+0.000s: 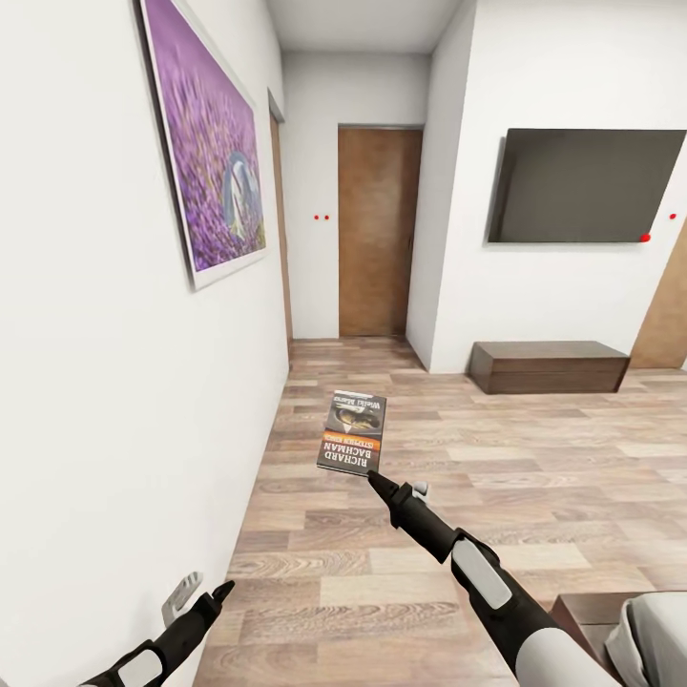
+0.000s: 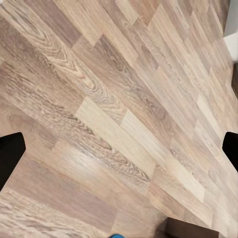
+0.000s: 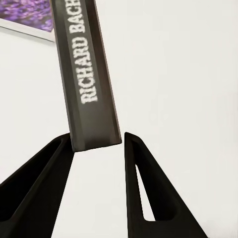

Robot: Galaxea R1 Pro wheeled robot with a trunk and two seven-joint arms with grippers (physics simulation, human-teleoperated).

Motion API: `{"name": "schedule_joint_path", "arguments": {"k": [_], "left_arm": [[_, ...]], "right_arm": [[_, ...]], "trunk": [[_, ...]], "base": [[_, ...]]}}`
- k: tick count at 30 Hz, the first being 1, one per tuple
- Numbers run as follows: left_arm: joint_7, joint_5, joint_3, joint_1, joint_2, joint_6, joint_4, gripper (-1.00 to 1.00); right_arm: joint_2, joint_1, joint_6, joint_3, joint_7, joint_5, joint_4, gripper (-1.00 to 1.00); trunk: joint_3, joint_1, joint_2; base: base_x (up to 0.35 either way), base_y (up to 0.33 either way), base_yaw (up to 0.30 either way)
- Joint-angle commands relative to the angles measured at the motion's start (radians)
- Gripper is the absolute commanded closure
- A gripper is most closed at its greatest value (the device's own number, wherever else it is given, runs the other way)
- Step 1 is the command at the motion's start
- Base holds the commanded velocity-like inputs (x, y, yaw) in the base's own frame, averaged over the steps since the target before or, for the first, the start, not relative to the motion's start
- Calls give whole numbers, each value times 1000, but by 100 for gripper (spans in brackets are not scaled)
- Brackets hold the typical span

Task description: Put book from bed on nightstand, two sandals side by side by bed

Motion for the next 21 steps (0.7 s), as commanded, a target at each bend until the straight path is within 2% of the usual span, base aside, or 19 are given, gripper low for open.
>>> {"name": "schedule_joint_path", "arguments": {"k": [1,21], "left_arm": [[-4,-3,8,-1,0,1,1,-100],[-4,-4,8,-1,0,1,1,-100]], "right_arm": [[-1,-1,6,4,0,-11,0,100],[0,-1,5,4,0,-10,0,100]], "trunk": [[-1,0,-1],[-1,0,-1]], "base": [[101,0,0],[101,0,0]]}}
